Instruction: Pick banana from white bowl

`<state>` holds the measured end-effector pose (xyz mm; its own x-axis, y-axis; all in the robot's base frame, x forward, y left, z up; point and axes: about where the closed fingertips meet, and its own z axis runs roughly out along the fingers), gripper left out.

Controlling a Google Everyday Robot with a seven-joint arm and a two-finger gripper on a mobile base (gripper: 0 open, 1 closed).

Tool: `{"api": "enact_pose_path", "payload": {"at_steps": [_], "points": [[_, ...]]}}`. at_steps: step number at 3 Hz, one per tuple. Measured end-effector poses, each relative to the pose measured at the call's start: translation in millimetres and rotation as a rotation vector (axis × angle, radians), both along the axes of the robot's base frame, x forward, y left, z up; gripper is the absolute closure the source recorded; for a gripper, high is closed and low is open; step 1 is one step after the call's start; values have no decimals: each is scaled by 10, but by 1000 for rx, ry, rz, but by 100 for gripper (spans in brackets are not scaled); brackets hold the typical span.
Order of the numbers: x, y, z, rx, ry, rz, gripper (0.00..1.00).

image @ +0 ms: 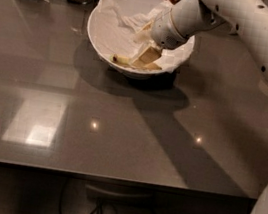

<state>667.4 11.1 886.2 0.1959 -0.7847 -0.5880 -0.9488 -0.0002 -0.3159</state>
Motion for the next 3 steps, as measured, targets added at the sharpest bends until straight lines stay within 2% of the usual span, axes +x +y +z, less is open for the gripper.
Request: {"api": "enact_pose_path", "payload": {"at_steps": [2, 3], "points": [[98, 0, -260, -25, 43, 4, 41], [160, -32, -362, -37, 59, -4, 46]]}}
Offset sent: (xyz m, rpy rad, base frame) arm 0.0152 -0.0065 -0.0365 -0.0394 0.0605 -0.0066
